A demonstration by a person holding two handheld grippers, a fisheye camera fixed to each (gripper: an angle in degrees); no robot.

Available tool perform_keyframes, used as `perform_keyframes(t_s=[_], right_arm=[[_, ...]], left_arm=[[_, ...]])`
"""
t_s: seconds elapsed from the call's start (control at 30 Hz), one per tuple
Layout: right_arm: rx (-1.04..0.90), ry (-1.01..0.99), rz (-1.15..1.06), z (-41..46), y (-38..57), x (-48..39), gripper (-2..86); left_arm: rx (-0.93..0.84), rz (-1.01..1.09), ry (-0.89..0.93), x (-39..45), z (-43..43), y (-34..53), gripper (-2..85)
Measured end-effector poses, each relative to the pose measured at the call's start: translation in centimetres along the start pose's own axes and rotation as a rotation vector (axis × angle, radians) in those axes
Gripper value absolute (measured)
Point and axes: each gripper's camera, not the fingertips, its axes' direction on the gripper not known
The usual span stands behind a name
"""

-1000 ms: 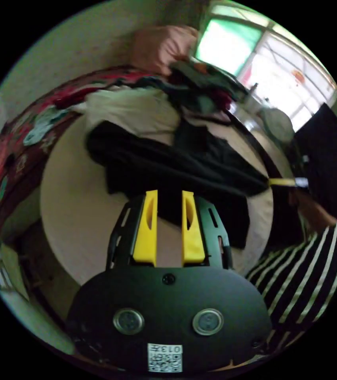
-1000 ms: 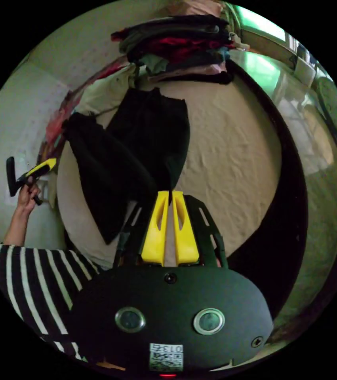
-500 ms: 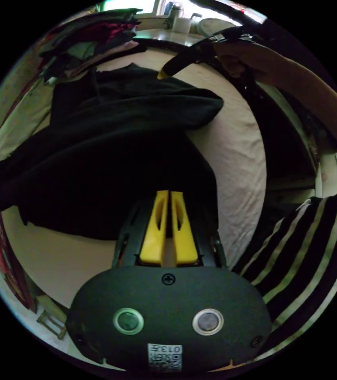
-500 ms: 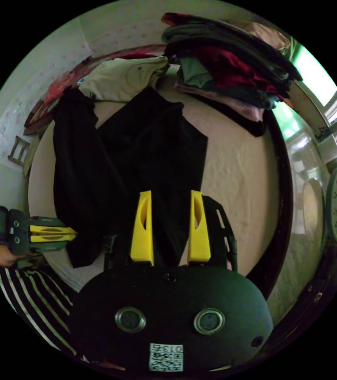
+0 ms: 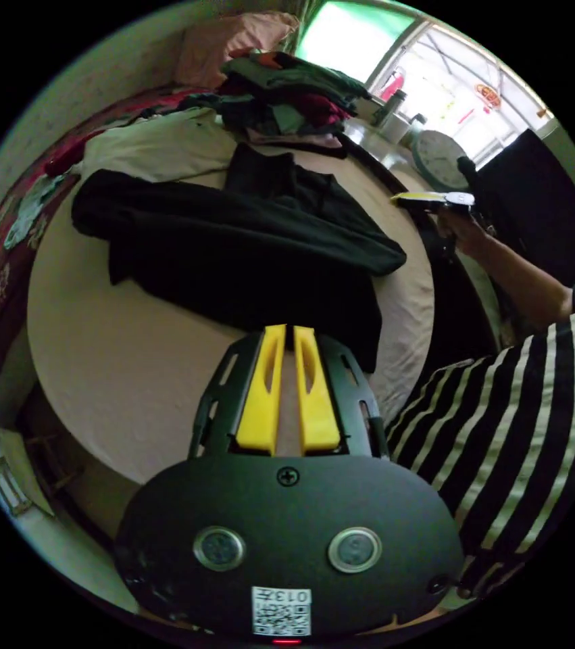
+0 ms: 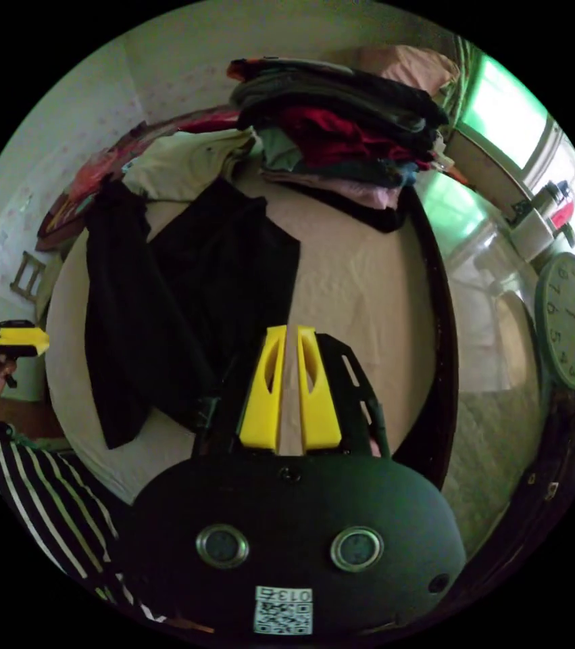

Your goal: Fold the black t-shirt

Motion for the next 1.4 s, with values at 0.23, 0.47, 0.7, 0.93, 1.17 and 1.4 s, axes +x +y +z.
perform_keyframes(t_s=[0.23, 0.47, 0.7, 0.93, 1.17, 1.4], right_arm=[[-0.048, -0.05, -0.14, 2.9, -1.4, -3.6, 10.3], [-0.107, -0.016, -0.157, 2.1, -1.4, -1.8, 3.3], [-0.005, -0.159, -0.04, -4.4, -0.3, 3.5, 1.0], [0.292, -0.388, 0.237, -15.9, 6.3, 12.9, 0.6], [0.59, -0.621, 0.15, -27.0, 11.7, 14.1, 0.5], [0.905, -0.607, -0.153, -39.3, 14.4, 13.1, 0.5]], left_arm=[[-0.086, 0.278, -0.04, 11.3, 5.4, -4.0, 14.8], [-0.191, 0.32, -0.195, 14.3, 5.6, -4.6, 4.7], [-0.037, 0.076, 0.013, 8.4, -7.0, -1.5, 1.1], [0.4, -0.004, -0.056, 4.2, -26.3, 8.3, 0.7], [0.688, 0.096, -0.315, 7.7, -43.5, 16.7, 0.6], [0.907, 0.21, -0.466, 11.3, -55.4, 23.3, 0.6]])
